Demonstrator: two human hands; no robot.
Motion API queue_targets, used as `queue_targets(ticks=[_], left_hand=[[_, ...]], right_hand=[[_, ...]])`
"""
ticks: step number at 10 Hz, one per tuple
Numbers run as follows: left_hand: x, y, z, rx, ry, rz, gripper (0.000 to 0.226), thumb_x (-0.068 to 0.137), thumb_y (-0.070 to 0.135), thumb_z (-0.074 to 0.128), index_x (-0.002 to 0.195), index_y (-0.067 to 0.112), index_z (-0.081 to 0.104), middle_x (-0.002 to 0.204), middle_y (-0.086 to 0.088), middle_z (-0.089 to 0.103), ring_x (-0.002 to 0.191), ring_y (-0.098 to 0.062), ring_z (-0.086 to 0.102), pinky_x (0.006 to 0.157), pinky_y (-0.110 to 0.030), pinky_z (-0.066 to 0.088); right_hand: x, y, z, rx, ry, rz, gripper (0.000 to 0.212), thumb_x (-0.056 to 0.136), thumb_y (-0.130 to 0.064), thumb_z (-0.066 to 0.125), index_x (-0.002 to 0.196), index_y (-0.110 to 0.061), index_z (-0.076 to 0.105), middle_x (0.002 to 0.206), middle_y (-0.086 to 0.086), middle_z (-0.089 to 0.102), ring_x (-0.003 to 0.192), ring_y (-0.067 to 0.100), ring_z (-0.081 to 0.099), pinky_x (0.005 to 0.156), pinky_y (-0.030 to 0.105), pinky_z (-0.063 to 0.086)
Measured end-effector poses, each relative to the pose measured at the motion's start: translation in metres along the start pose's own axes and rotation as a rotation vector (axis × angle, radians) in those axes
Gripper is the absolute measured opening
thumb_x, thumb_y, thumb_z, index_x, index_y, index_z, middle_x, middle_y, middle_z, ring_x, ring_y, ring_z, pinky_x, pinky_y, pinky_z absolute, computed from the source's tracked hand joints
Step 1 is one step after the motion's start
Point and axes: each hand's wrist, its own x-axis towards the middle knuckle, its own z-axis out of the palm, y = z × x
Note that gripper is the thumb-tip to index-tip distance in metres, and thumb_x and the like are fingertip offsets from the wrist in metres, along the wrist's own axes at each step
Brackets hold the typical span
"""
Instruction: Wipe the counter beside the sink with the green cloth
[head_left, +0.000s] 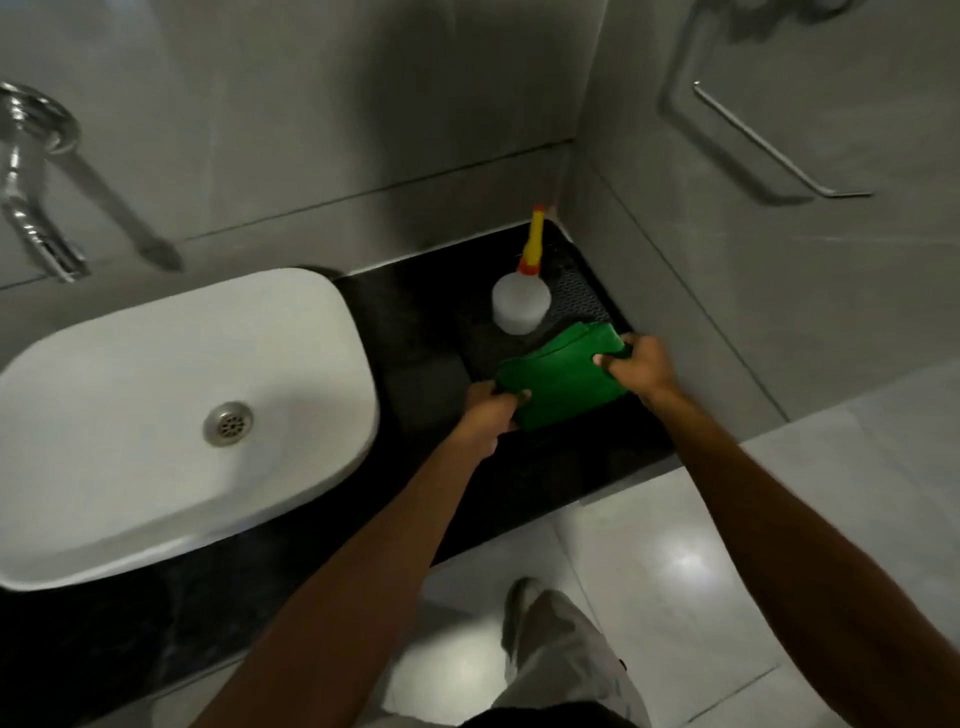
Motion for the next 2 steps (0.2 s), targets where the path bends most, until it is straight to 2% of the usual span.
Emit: queue_targets(ticks=[1,2], left_hand=[[0.008,0.0,0.01,0.299,0.212,0.079,0.021,0.099,0.009,0.066,0.107,-0.01,0.068,0.126,-0.029,0.068,0.119,-0.044,0.066,0.096,-0.044,0.058],[-0.012,0.009,0.01,0.438,0.407,0.298,0.026,0.099,0.017,0.065,0.117,-0.002,0.069,0.125,-0.024,0.071,0.119,-0.039,0.067,0.093,-0.038,0.056]], right_hand=[[0.011,0.002,-0.007,-0.225,-0.066,0.01,0.043,0.096,-0.023,0.072,0.129,0.004,0.066,0.128,0.027,0.069,0.118,0.042,0.067,0.1,0.047,0.057],[0.003,-0.01,-0.009,-0.298,0.041,-0.155,0.043,0.098,-0.027,0.068,0.132,0.0,0.064,0.132,0.024,0.065,0.12,0.042,0.064,0.099,0.047,0.056]])
